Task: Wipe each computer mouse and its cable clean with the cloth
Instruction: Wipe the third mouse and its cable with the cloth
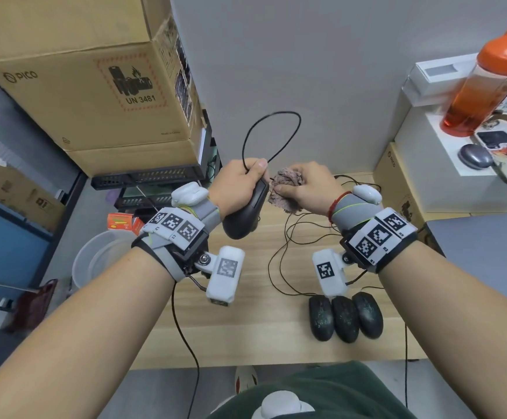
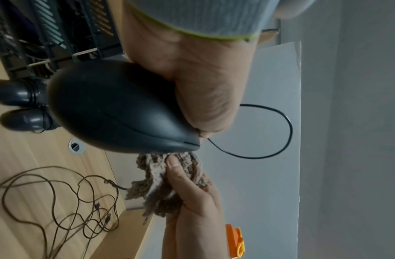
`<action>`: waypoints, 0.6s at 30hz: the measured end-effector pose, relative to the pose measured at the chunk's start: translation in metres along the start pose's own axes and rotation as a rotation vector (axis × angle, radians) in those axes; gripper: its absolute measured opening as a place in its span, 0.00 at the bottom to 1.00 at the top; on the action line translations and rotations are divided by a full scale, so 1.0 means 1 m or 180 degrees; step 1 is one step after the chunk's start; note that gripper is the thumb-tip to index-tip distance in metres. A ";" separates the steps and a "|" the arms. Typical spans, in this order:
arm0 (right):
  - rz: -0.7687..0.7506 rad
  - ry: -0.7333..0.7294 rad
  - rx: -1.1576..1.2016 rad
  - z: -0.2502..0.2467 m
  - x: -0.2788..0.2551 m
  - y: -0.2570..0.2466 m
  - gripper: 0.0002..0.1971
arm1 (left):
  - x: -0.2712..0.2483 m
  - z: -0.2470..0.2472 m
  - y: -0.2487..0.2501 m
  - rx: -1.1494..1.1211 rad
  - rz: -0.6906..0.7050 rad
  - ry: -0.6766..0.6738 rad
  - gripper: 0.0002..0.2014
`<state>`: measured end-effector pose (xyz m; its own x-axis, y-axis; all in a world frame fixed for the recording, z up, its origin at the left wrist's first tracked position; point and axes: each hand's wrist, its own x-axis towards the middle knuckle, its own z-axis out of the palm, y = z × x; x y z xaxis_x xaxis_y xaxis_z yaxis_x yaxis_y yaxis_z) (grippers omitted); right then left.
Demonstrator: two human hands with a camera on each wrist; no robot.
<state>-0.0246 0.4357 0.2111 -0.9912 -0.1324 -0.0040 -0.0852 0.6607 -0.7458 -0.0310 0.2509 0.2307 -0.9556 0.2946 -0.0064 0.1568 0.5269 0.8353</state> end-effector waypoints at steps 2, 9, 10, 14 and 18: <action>0.0000 0.0069 -0.0124 -0.001 0.001 0.001 0.05 | -0.002 -0.001 0.001 -0.0126 -0.0034 0.0085 0.22; 0.0749 0.0147 -0.0225 -0.008 0.002 0.043 0.06 | -0.008 -0.016 0.005 -0.1108 -0.0378 0.0567 0.21; 0.0857 0.0108 -0.0153 -0.011 -0.001 0.051 0.06 | -0.008 -0.020 0.004 -0.1187 -0.0402 0.0593 0.21; 0.1316 0.0175 -0.0180 -0.018 -0.012 0.082 0.04 | -0.011 -0.038 -0.003 -0.1094 -0.0432 0.0833 0.21; 0.1948 0.0565 -0.0001 -0.026 -0.018 0.120 0.05 | -0.014 -0.055 -0.007 -0.1299 -0.0574 0.1054 0.19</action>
<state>-0.0198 0.5367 0.1390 -0.8622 0.3936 -0.3188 0.5018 0.5781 -0.6434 -0.0327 0.1994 0.2554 -0.9961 -0.0726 -0.0510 -0.0630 0.1748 0.9826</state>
